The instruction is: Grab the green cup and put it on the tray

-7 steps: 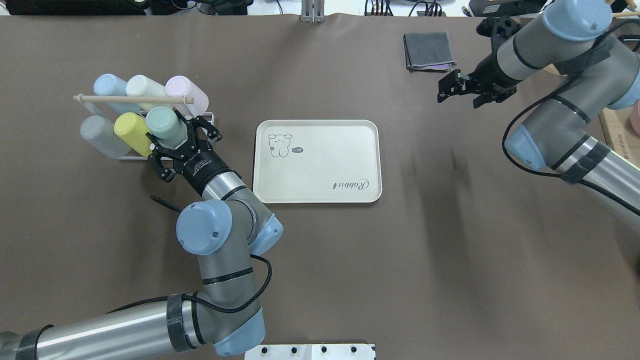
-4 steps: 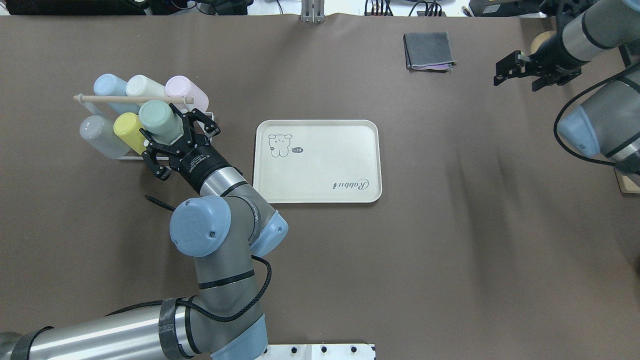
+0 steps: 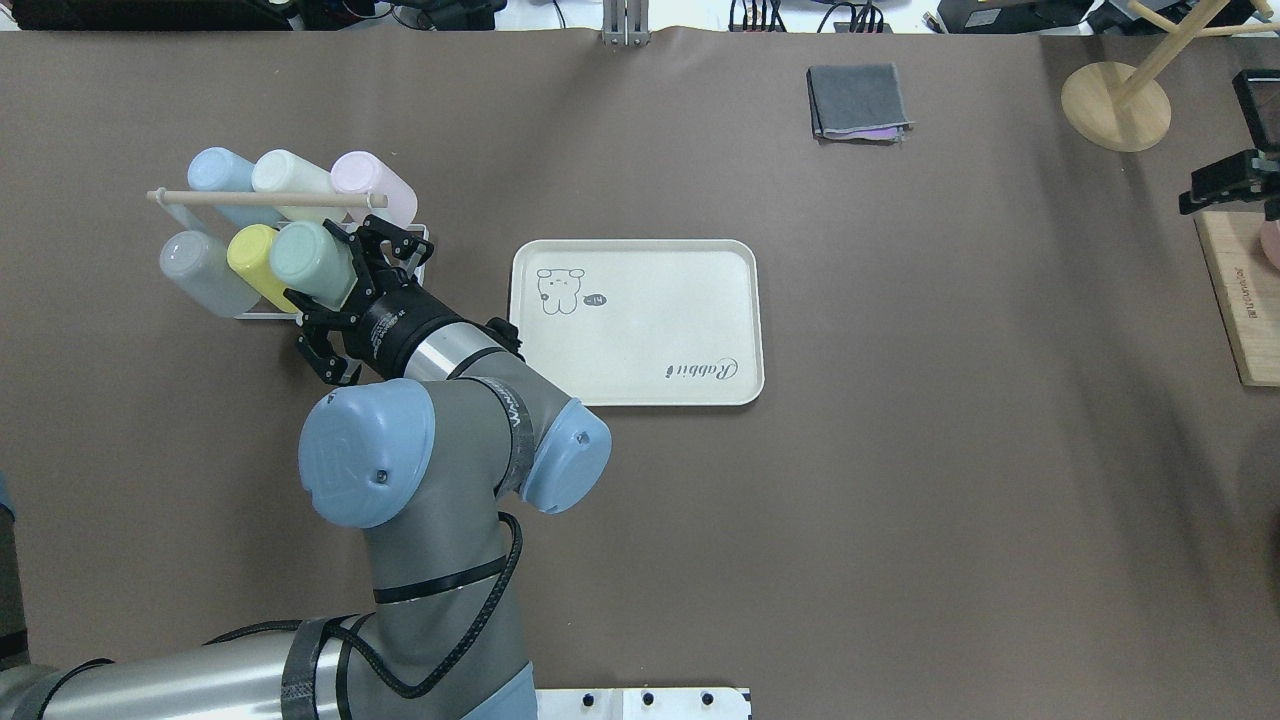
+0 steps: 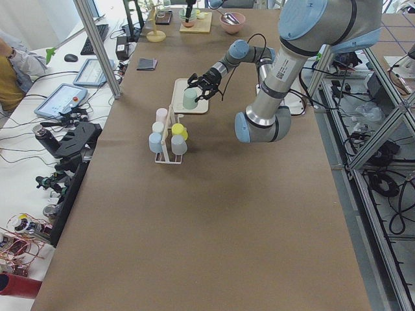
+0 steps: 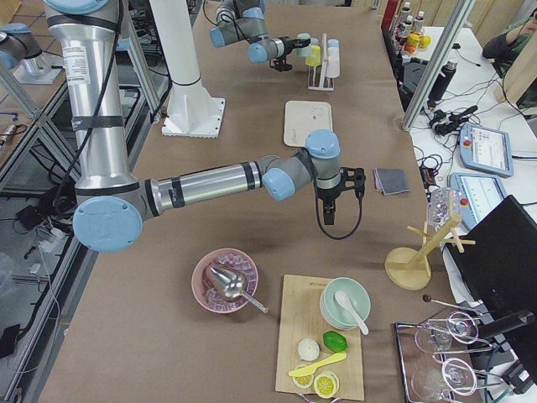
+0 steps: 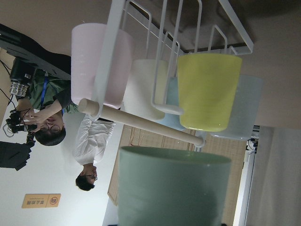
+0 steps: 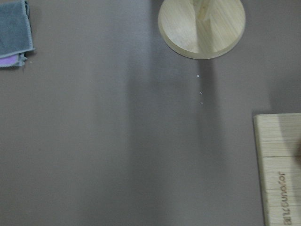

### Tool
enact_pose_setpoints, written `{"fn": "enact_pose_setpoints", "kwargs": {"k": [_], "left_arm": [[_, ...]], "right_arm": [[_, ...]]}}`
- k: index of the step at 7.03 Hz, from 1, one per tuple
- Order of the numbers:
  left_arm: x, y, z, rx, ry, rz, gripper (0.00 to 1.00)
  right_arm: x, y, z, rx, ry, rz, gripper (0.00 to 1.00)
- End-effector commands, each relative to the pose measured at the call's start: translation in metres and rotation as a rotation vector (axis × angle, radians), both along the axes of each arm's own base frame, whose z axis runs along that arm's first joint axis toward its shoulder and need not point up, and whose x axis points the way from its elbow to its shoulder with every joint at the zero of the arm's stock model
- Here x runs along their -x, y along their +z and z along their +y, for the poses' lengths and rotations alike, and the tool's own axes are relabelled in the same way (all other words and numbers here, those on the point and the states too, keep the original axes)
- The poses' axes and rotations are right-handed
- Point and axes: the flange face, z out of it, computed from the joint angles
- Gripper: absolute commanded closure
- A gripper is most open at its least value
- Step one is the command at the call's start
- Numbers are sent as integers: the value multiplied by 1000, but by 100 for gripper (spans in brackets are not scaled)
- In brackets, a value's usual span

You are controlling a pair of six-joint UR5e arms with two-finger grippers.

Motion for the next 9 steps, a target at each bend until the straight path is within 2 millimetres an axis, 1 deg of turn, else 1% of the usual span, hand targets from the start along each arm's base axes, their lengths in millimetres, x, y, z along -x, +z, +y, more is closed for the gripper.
{"fn": "enact_pose_setpoints", "kwargs": {"k": [1, 2, 3, 4, 5, 6, 7, 8, 9], "left_arm": [[4, -39, 14, 7, -191, 362, 66], [-5, -57, 20, 62, -327, 608, 66], [-14, -63, 17, 24, -479, 810, 68], [-21, -70, 14, -8, -619, 1009, 68], [-32, -82, 6, -64, -759, 1251, 68], [-47, -96, -6, -131, -794, 1444, 68], [-67, -100, -14, -157, -851, 1628, 68], [-101, -86, -24, -204, -930, 1781, 68], [-122, -67, -36, -250, -972, 1885, 68]], "right_arm": [[-56, 45, 33, 31, -3, 50, 0], [-85, 60, 40, 29, -49, 94, 0], [-106, 75, 44, 27, -125, 131, 0], [-113, 86, 50, 32, -148, 148, 0], [-122, 97, 62, 53, -133, 144, 0], [-127, 108, 73, 77, -126, 138, 0], [-139, 113, 77, 75, -124, 140, 0], [-144, 117, 84, 46, -158, 137, 0], [-137, 112, 86, 46, -165, 42, 0]]}}
